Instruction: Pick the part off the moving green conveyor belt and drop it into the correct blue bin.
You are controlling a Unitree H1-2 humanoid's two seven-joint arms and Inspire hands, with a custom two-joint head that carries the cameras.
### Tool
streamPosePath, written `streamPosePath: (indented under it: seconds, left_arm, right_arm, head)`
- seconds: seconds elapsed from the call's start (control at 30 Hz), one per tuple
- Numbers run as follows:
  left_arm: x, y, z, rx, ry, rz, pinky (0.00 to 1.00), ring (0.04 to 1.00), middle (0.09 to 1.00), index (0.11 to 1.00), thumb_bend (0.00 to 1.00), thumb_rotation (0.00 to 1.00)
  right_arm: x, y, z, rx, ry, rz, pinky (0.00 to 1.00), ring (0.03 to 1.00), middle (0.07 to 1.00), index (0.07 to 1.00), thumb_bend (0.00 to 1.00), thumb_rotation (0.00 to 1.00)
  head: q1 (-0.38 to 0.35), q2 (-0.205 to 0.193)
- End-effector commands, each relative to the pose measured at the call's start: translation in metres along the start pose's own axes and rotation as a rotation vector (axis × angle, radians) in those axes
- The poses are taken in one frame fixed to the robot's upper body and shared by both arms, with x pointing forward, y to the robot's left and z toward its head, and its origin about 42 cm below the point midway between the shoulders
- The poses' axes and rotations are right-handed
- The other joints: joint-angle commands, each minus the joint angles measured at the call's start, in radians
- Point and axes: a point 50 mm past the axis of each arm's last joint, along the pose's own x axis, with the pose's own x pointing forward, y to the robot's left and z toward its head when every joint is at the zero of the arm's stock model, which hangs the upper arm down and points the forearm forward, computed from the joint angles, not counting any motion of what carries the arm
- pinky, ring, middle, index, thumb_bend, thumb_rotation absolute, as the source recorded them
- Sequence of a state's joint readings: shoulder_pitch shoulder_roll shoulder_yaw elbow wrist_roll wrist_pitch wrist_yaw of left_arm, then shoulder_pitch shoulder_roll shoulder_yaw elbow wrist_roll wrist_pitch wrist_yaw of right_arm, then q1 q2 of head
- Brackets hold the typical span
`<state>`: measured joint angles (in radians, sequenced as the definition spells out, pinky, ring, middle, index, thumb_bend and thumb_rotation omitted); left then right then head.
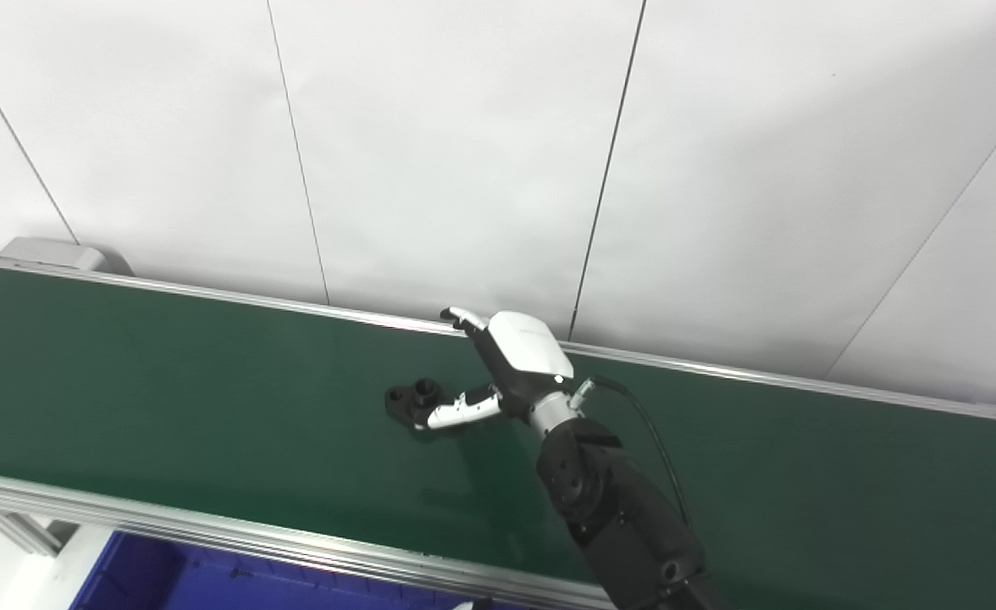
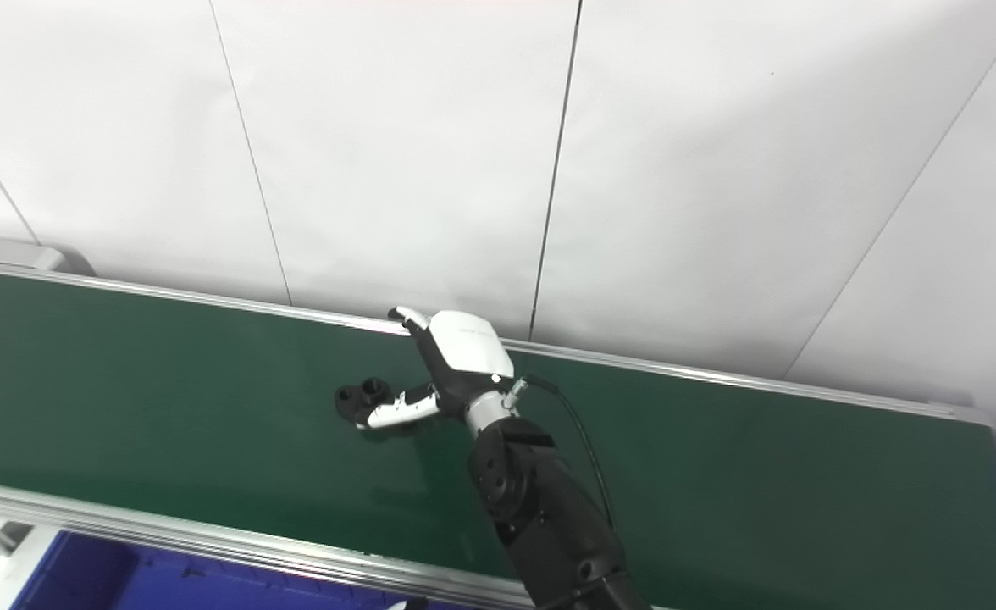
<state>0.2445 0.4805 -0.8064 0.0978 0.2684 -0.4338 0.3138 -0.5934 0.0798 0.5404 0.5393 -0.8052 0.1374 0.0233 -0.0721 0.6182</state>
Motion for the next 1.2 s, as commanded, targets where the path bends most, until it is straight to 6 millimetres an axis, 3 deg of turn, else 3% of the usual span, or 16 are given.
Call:
streamPosePath:
  seconds: [0.0, 0.37, 0.7, 0.93, 0.97, 1.0, 1.07, 1.17]
  left_arm:
    - [0.001, 0.002, 0.007, -0.005, -0.054, 0.006, 0.85, 0.944, 0.998, 0.989, 0.92, 0.64]
    - [0.001, 0.001, 0.01, 0.002, -0.064, 0.01, 0.85, 0.941, 1.0, 0.981, 0.91, 0.64]
    - [0.004, -0.001, 0.013, -0.03, -0.067, 0.016, 0.87, 0.953, 1.0, 0.98, 0.91, 0.61]
    - [0.004, -0.002, 0.017, -0.042, -0.075, 0.026, 0.88, 0.952, 1.0, 0.982, 0.91, 0.59]
    - [0.004, -0.002, 0.017, -0.043, -0.076, 0.029, 0.88, 0.953, 1.0, 0.98, 0.91, 0.59]
    - [0.004, -0.002, 0.018, -0.042, -0.08, 0.03, 0.89, 0.956, 1.0, 0.983, 0.9, 0.6]
    - [0.004, -0.002, 0.019, -0.041, -0.084, 0.03, 0.89, 0.958, 1.0, 0.984, 0.9, 0.6]
    - [0.004, -0.002, 0.021, -0.042, -0.086, 0.033, 0.9, 0.961, 1.0, 0.99, 0.9, 0.61]
  right_arm:
    - [0.009, -0.015, 0.01, -0.03, -0.028, -0.048, 0.77, 0.814, 0.842, 0.891, 0.84, 0.42]
    - [0.002, 0.009, -0.007, -0.072, 0.001, 0.009, 0.73, 0.791, 0.831, 0.887, 0.82, 0.39]
    - [-0.007, 0.029, -0.025, -0.076, 0.05, 0.05, 0.64, 0.715, 0.761, 0.857, 0.79, 0.21]
    - [-0.016, 0.041, -0.032, -0.072, 0.051, 0.068, 0.57, 0.639, 0.683, 0.831, 0.74, 0.16]
    - [-0.017, 0.042, -0.033, -0.075, 0.049, 0.067, 0.54, 0.616, 0.663, 0.817, 0.72, 0.14]
    - [-0.019, 0.045, -0.033, -0.083, 0.044, 0.067, 0.45, 0.527, 0.575, 0.799, 0.64, 0.07]
    - [-0.022, 0.047, -0.034, -0.099, 0.034, 0.067, 0.4, 0.475, 0.523, 0.79, 0.59, 0.03]
    - [-0.027, 0.049, -0.036, -0.12, 0.023, 0.081, 0.23, 0.288, 0.479, 0.736, 0.56, 0.0]
  head:
    - [0.002, 0.0]
    - [0.015, 0.012]
    - [0.021, 0.03]
    - [0.03, 0.048]
    - [0.03, 0.049]
    - [0.031, 0.056]
    - [0.031, 0.063]
    - [0.029, 0.071]
